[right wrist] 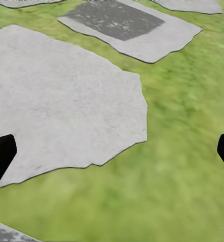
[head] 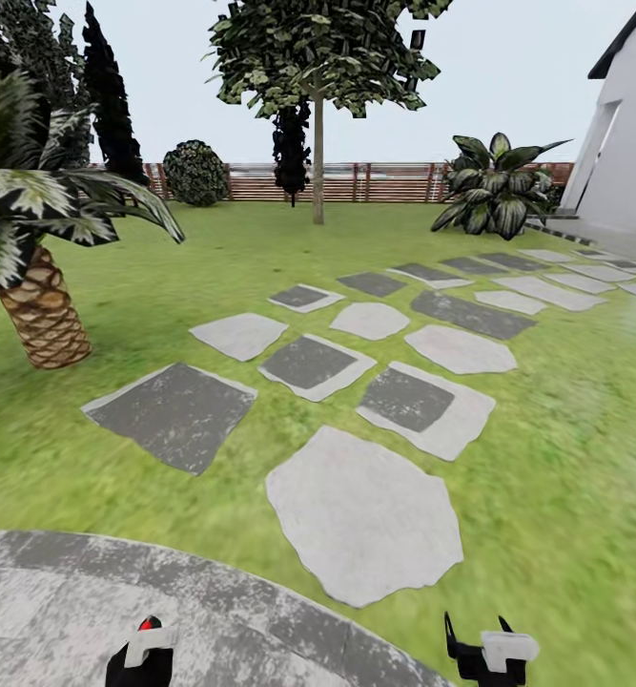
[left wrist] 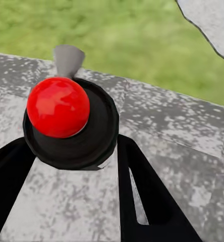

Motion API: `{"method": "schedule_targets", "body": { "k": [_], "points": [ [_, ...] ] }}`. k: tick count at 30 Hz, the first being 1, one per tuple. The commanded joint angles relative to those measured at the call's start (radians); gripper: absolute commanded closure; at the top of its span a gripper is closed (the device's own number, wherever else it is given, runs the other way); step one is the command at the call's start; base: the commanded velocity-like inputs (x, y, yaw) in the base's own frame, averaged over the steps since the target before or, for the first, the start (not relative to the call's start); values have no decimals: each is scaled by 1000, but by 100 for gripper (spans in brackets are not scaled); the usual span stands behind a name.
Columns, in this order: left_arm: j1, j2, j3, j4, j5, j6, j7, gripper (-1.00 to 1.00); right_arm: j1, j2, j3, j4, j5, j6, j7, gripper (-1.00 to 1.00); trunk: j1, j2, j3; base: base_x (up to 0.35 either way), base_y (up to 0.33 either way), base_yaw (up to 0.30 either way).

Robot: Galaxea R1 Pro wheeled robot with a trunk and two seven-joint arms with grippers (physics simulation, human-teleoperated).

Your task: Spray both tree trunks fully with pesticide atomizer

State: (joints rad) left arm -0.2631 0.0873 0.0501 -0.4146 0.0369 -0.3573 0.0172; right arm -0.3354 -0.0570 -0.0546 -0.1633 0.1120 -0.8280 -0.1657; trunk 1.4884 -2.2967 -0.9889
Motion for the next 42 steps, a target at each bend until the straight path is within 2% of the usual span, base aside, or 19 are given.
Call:
{"method": "schedule_targets", "body": {
  "k": [1,42],
  "points": [
    [-1,0,-1,1,3,-3,1,100,-1,0,-5,1,11,-2,-5,-100,0,0,-1,339,0,0],
    [-1,0,-1,0,4,-3,1,100,-1,0,-5,1,11,-3,-5,-100,0,0,-1,339,0,0]
  ]
}}
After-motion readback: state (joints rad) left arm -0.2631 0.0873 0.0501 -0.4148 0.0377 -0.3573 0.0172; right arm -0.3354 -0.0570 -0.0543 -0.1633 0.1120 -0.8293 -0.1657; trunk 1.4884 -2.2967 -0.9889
